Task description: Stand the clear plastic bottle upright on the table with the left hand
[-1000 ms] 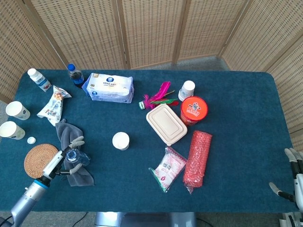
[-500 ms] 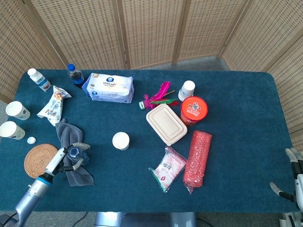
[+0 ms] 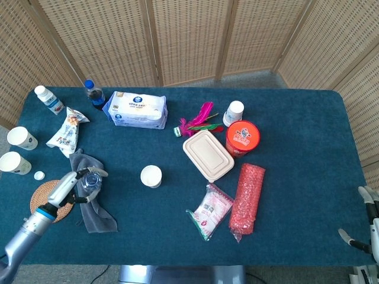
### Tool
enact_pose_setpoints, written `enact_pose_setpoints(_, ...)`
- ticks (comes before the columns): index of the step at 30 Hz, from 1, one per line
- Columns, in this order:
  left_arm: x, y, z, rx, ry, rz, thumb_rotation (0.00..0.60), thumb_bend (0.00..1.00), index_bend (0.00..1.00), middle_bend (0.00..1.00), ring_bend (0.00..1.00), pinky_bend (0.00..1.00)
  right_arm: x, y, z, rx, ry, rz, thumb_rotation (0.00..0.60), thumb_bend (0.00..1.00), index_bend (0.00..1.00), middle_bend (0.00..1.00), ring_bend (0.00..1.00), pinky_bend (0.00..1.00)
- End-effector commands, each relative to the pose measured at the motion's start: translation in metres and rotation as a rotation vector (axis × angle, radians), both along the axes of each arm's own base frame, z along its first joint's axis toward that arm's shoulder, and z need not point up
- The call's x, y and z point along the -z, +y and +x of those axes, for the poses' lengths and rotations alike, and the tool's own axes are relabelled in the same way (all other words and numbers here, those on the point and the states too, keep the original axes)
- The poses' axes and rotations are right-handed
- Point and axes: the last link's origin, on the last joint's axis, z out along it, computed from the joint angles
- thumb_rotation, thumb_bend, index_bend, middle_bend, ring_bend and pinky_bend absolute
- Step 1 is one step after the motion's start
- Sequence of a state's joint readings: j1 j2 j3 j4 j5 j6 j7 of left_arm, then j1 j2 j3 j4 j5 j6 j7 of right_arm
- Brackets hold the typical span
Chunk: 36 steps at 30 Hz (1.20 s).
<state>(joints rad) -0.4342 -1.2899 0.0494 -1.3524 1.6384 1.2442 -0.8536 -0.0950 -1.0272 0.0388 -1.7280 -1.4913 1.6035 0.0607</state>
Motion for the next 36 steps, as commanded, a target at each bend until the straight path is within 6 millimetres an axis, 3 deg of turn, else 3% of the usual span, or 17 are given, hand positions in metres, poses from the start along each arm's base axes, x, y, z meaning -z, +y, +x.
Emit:
enact_pose_setpoints(1,-0.018,0.019,0.016,0.035,0.138,0.048,0.6,0.57,0.34,0.36,0.36,0.48,0.001,0.001,-0.002,0.004,-0.003,0.0,0.6,0.0,0.0,0.0,0.0,0.0)
enact_pose_setpoints(6,-0.034,0.034,0.034,0.077,0.285,0.071,0.6,0.57,0.34,0.36,0.36,0.47,0.002,0.002,-0.005,0.011,-0.011,0.001,0.6,0.0,0.0,0.0,0.0,0.0)
enact_pose_setpoints(12,-0.038,0.053,0.052,0.115,0.377,0.048,0.6,0.57,0.34,0.37,0.36,0.47,0.001,0.004,-0.008,0.008,-0.019,-0.011,0.6,0.0,0.0,0.0,0.0,0.0)
enact_pose_setpoints(24,-0.035,0.084,0.073,0.222,0.6,0.02,0.6,0.58,0.34,0.37,0.36,0.44,-0.001,0.009,-0.014,0.014,-0.029,-0.029,0.6,0.0,0.0,0.0,0.0,0.0)
enact_pose_setpoints(36,-0.025,0.096,0.096,0.307,0.755,0.001,0.6,0.58,0.35,0.37,0.36,0.43,-0.001,0.01,-0.018,0.018,-0.038,-0.031,0.6,0.0,0.0,0.0,0.0,0.0)
